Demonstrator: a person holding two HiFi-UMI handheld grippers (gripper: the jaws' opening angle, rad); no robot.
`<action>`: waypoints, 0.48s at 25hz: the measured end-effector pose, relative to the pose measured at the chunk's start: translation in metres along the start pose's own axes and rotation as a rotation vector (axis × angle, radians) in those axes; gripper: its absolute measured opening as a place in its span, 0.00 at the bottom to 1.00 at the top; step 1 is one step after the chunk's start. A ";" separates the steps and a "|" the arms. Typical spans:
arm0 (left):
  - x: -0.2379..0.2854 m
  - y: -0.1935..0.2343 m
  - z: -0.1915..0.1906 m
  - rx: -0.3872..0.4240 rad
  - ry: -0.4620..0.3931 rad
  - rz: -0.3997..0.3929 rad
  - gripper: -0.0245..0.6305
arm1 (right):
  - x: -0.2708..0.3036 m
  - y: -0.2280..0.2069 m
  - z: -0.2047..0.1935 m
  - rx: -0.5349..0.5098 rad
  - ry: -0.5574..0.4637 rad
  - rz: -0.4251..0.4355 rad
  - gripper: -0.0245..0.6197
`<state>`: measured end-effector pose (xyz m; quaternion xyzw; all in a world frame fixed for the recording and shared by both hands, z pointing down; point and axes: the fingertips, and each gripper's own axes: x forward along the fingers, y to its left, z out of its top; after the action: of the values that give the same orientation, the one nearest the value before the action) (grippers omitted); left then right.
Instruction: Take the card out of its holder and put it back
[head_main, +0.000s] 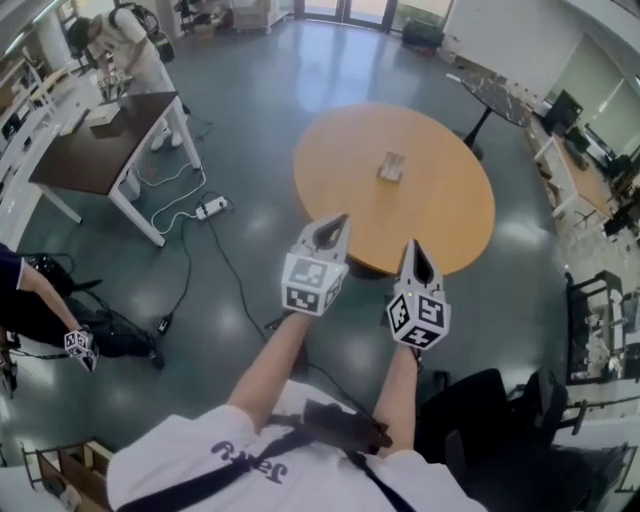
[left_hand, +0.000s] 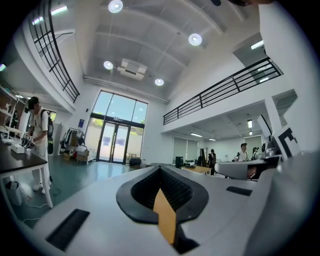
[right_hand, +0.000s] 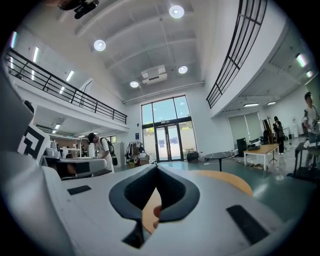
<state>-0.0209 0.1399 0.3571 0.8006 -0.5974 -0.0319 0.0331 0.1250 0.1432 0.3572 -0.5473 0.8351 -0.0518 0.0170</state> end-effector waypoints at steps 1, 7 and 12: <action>0.017 0.010 0.003 0.009 -0.014 -0.008 0.06 | 0.015 -0.001 0.002 -0.011 -0.013 -0.008 0.07; 0.130 0.047 0.017 0.034 -0.010 -0.115 0.06 | 0.127 -0.041 0.026 -0.043 -0.045 -0.112 0.07; 0.210 0.068 0.019 0.060 0.005 -0.242 0.06 | 0.201 -0.055 0.032 -0.065 -0.027 -0.182 0.07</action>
<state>-0.0282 -0.0813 0.3416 0.8677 -0.4968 -0.0156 0.0066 0.0979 -0.0652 0.3366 -0.6219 0.7828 -0.0188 0.0055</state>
